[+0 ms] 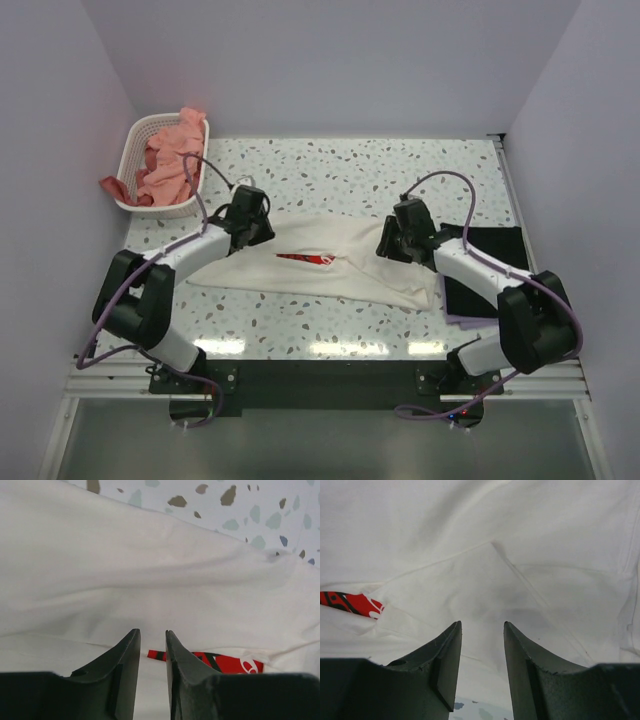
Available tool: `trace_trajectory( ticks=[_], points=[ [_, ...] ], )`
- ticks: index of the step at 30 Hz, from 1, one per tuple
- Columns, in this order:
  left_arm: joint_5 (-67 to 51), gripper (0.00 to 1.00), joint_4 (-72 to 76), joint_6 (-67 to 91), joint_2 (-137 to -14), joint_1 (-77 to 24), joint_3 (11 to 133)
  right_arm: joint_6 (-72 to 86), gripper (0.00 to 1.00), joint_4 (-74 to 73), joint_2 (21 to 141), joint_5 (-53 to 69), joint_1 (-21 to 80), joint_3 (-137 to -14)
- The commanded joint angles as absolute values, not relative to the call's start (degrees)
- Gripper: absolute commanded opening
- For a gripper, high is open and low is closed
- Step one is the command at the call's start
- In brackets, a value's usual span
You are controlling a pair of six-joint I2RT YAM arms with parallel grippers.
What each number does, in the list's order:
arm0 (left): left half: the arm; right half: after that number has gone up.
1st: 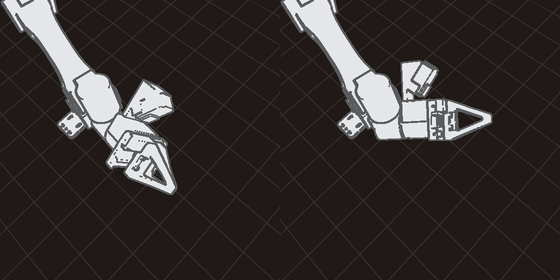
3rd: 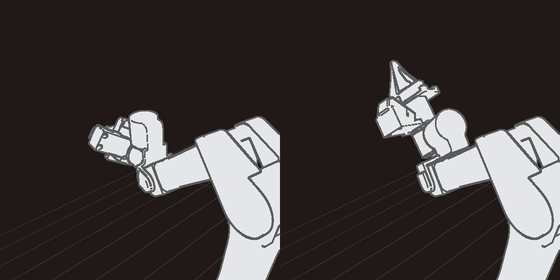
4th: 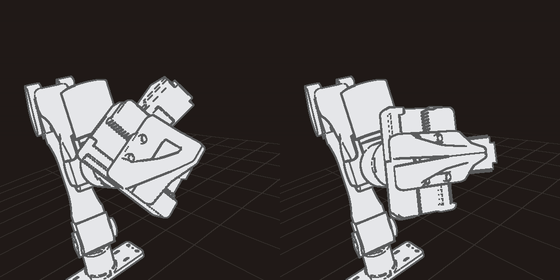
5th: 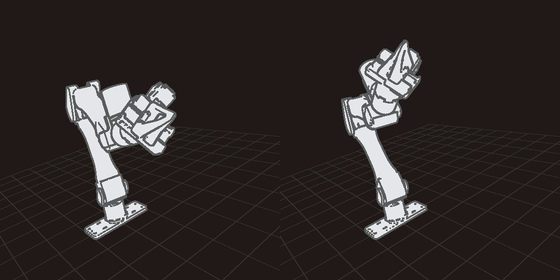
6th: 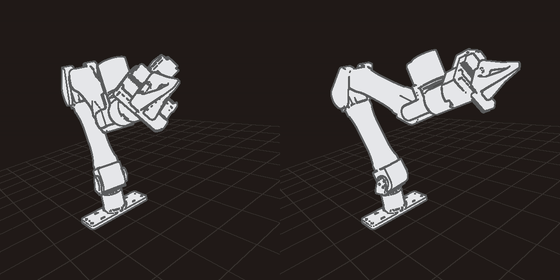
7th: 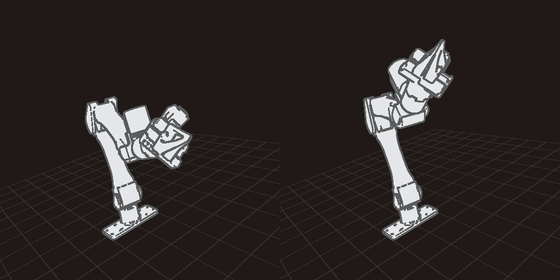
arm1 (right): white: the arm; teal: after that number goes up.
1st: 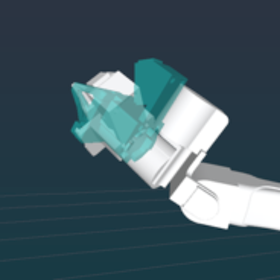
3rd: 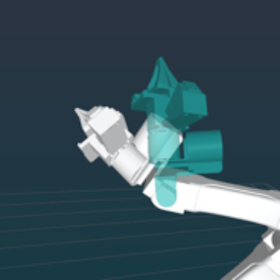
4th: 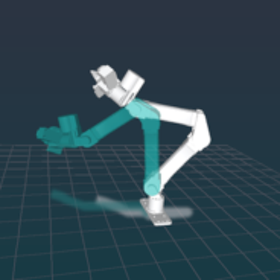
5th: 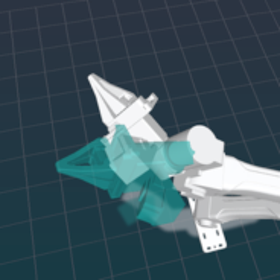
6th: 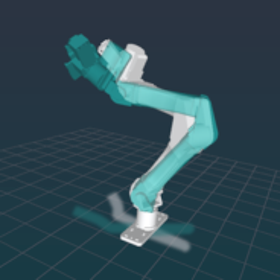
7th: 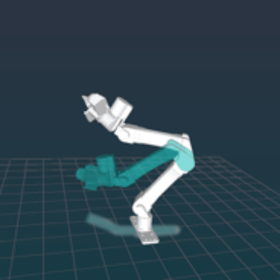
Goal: Fold and stack the t-shirts
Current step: Fold the tshirt
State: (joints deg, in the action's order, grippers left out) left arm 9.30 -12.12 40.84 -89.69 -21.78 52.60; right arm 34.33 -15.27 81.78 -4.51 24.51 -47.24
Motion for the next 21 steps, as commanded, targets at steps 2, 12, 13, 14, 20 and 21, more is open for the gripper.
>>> trace_trajectory(
  ticks=[2,12,13,14,20,21],
  points=[
    [13.88,0.29,-11.07,35.86,-90.70,-29.86,51.86,38.40,0.43,-14.15,82.43,-4.39,25.14,-45.00],
    [19.68,0.20,-12.57,32.17,-97.81,-37.61,51.68,40.17,0.43,-12.66,91.13,-3.43,24.61,-48.07],
    [20.21,0.19,-12.83,31.99,-98.52,-38.14,51.68,40.08,0.43,-12.74,92.88,-3.43,24.52,-48.60],
    [20.91,0.17,-13.18,31.99,-99.31,-39.28,51.85,39.99,0.43,-13.01,93.60,-3.78,24.43,-49.13],
    [21.71,0.14,-14.86,34.54,-100.90,-43.58,49.85,38.06,0.43,-15.20,101.14,-3.96,22.41,-56.32],
    [21.27,0.14,-14.85,35.67,-100.20,-44.12,49.40,37.71,0.43,-15.73,102.12,-4.30,21.89,-59.30]
  ],
)
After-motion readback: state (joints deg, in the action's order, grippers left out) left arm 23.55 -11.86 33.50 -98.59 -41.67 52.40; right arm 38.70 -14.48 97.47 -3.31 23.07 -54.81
